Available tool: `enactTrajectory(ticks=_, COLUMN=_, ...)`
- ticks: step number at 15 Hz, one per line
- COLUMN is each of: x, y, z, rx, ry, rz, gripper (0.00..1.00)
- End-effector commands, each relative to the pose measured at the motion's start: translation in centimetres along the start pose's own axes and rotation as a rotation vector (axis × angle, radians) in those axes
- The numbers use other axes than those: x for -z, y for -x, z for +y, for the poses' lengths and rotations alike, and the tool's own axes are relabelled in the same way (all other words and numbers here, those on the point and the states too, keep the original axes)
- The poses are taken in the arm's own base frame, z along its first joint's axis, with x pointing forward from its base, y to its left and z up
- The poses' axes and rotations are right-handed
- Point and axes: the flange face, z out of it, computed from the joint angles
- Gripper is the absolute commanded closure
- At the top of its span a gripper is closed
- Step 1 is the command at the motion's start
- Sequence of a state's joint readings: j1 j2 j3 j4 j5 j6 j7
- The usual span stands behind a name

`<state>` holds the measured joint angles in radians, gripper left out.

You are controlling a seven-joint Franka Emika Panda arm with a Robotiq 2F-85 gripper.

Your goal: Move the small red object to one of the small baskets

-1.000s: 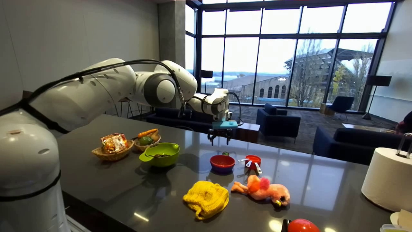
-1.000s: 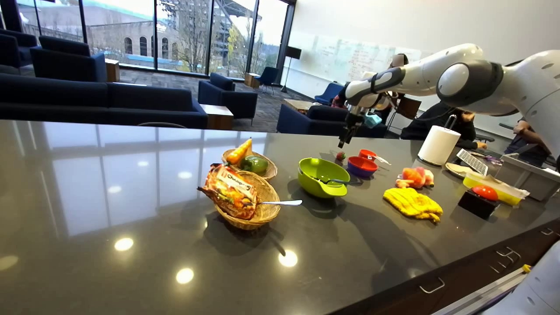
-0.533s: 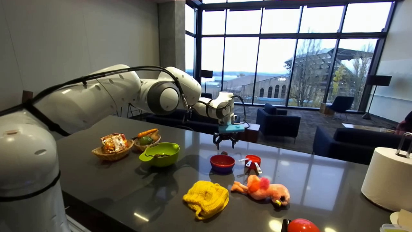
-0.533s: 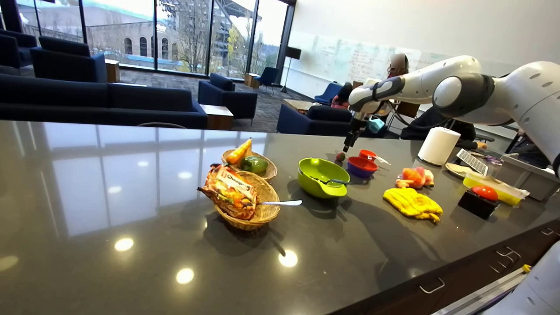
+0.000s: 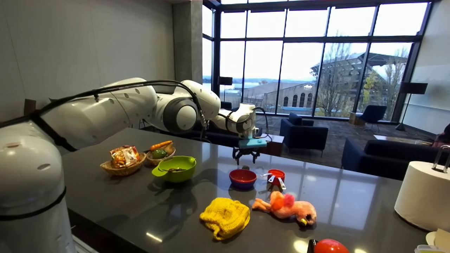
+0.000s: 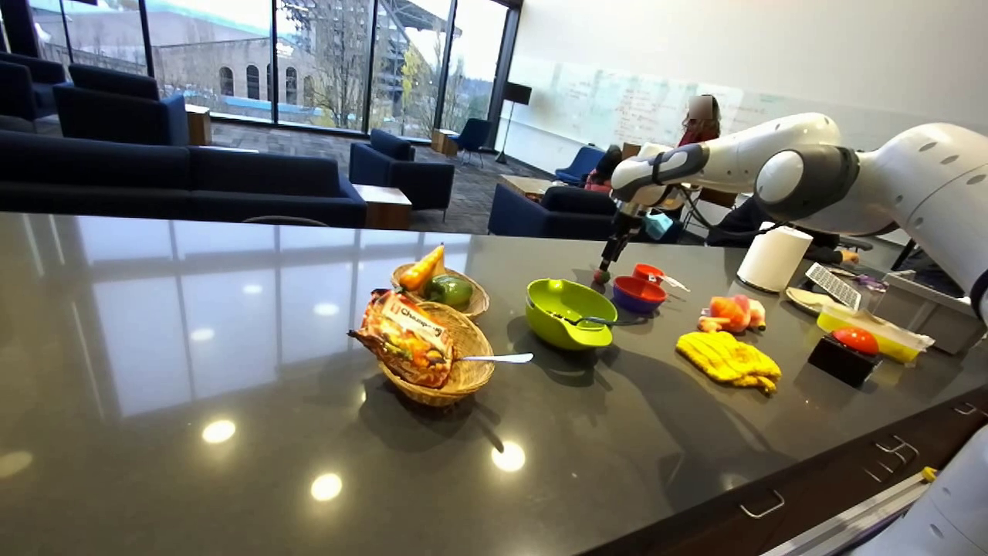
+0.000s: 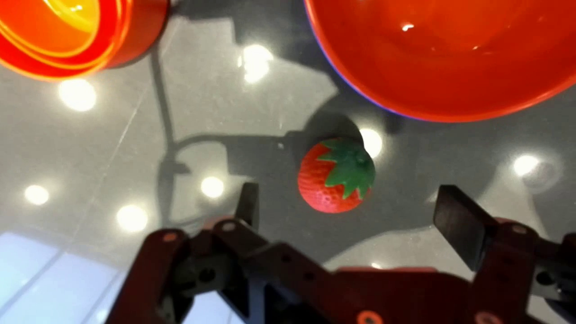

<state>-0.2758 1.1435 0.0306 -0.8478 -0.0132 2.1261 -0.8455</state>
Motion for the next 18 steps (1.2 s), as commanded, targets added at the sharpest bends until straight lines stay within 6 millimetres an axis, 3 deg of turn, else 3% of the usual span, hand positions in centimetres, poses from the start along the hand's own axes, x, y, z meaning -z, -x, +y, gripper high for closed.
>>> enactTrajectory(ticks=1, x=-0.6, y=-0.5, z=0.0, rx=0.030, ry=-0.011, rz=0.021, gripper=0.00)
enactTrajectory(ticks=8, x=-1.9, y=0.3, z=0.2, rx=0.047, ry=-0.024, rz=0.006, gripper=0.00)
enactTrajectory(ticks=9, x=-2.1, y=0.5, z=0.3, rx=0.046, ry=-0.028, rz=0.005, gripper=0.25)
enactTrajectory(ticks=11, x=-2.4, y=0.7, z=0.5, rx=0.046, ry=-0.031, rz=0.003, gripper=0.31)
enactTrajectory(ticks=17, x=-3.2, y=0.7, z=0.5, rx=0.058, ry=-0.031, rz=0.009, gripper=0.77)
enactTrajectory(ticks=18, x=-3.2, y=0.7, z=0.6, rx=0.060, ry=-0.031, rz=0.009, gripper=0.77)
